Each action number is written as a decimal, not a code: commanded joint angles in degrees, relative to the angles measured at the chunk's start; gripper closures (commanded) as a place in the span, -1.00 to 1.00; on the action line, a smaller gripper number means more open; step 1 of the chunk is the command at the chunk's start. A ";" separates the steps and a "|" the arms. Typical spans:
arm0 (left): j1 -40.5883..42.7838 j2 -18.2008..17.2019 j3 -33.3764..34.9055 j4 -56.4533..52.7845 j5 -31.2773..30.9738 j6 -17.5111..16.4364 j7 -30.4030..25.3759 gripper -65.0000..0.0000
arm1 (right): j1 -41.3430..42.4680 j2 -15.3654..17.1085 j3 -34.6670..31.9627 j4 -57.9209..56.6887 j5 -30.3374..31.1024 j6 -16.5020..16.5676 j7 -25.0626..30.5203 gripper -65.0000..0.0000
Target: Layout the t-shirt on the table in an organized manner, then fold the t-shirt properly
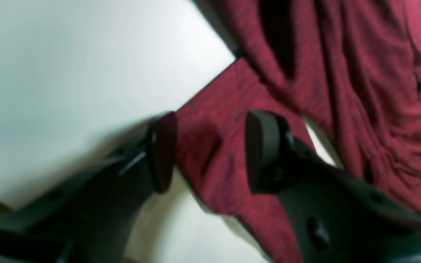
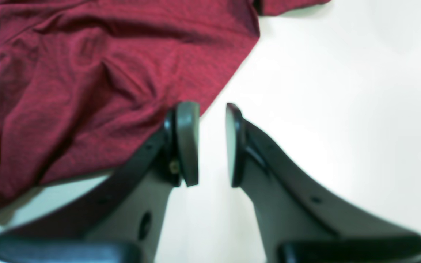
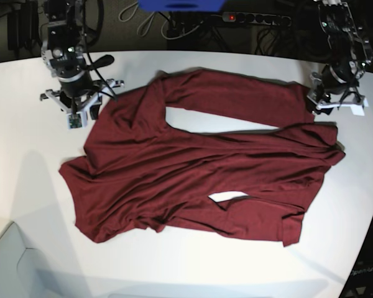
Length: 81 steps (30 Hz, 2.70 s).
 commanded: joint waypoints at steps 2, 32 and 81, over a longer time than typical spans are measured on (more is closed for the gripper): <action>-0.32 -0.40 -0.01 -0.32 -0.38 0.63 0.30 0.09 | -0.48 0.23 0.13 1.31 0.03 -0.16 1.52 0.57; 8.65 -0.22 -0.45 23.77 -3.72 1.24 0.91 1.00 | 0.05 -0.04 0.13 1.04 0.03 -0.16 1.52 0.57; 8.47 -0.49 -14.43 21.49 -14.27 1.07 9.61 1.00 | 4.18 -8.57 -17.10 -5.02 -0.14 11.98 -5.34 -0.03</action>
